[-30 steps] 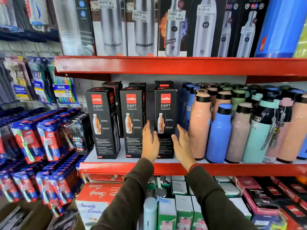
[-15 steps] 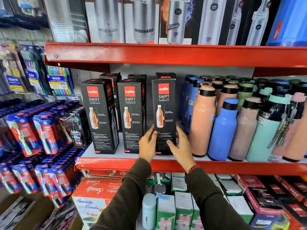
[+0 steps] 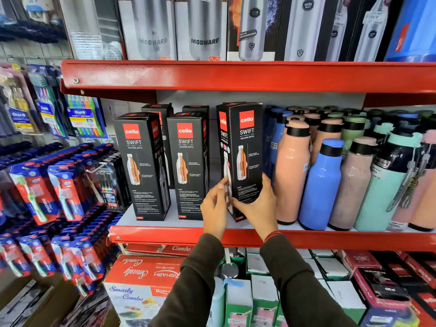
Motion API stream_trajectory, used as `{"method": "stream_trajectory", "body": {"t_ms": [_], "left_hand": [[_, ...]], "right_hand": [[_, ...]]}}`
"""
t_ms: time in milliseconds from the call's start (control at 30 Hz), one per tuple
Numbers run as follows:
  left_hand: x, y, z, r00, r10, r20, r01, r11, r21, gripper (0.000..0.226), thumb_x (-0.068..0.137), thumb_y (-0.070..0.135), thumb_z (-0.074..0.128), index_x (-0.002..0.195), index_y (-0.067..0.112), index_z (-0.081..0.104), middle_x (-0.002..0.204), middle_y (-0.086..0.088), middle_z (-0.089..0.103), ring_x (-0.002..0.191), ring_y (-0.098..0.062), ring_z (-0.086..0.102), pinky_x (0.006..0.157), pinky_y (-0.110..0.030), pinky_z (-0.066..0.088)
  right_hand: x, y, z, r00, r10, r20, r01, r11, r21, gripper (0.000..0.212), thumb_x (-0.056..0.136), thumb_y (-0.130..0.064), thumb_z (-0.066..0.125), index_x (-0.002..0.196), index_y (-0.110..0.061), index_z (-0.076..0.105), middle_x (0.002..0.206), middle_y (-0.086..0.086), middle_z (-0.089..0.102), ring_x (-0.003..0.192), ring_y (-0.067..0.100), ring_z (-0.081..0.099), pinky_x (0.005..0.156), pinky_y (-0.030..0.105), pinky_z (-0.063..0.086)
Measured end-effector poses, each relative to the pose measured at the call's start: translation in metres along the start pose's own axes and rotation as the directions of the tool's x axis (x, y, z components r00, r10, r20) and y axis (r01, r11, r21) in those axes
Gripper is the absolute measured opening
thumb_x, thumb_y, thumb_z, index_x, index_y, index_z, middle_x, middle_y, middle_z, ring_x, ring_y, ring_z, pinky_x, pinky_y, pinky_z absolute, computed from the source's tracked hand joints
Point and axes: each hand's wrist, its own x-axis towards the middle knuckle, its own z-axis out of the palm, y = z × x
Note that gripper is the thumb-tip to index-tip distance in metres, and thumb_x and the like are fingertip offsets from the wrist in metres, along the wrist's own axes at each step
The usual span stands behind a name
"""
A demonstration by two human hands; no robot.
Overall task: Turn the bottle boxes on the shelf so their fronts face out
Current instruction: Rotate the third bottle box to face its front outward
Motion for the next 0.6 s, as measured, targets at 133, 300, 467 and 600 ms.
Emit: {"method": "stream_trajectory", "body": {"t_ms": [133,300,467,600], "left_hand": [[0.010,-0.003,0.001,0.997,0.077,-0.004,-0.075,0.974,0.212,0.041,0.102,0.019,0.045,0.143,0.019,0.047,0.145,-0.005,0.047,0.132,-0.009,0.045,0.120,-0.035,0.032],[0.026,-0.006,-0.002,0.996,-0.069,0.065,0.055,0.981,0.188,0.047,0.104,0.016,0.041,0.151,0.010,0.033,0.149,-0.008,0.047,0.137,-0.016,0.043,0.112,-0.026,0.032],[0.024,-0.015,-0.006,0.996,-0.059,0.066,0.053,0.994,0.091,0.042,0.101,0.015,0.050,0.142,0.011,0.041,0.136,-0.004,0.055,0.134,-0.019,0.050,0.107,-0.025,0.039],[0.021,-0.017,-0.004,1.000,-0.010,0.016,0.009,0.998,0.070,0.045,0.098,0.014,0.056,0.141,0.008,0.042,0.140,-0.003,0.052,0.135,-0.011,0.046,0.096,0.000,0.040]], "right_hand": [[0.003,-0.002,-0.005,0.999,0.004,0.045,-0.005,1.000,0.025,0.096,0.052,-0.038,0.092,0.135,-0.027,0.045,0.127,-0.008,0.063,0.118,0.008,0.059,0.102,0.036,0.051],[0.007,0.003,-0.012,0.985,0.017,0.170,-0.028,0.998,0.061,0.100,0.059,-0.033,0.090,0.143,-0.036,0.036,0.138,-0.013,0.055,0.129,0.005,0.051,0.109,0.036,0.046],[0.015,0.012,-0.015,0.966,0.014,0.258,-0.021,0.999,0.025,0.100,0.075,-0.015,0.080,0.155,-0.026,0.021,0.159,-0.003,0.033,0.146,0.013,0.032,0.120,0.045,0.032],[0.018,0.010,-0.014,0.956,-0.033,0.290,0.032,0.999,0.009,0.090,0.082,-0.005,0.071,0.154,-0.027,0.021,0.163,-0.004,0.024,0.151,0.010,0.020,0.124,0.043,0.023]]}}
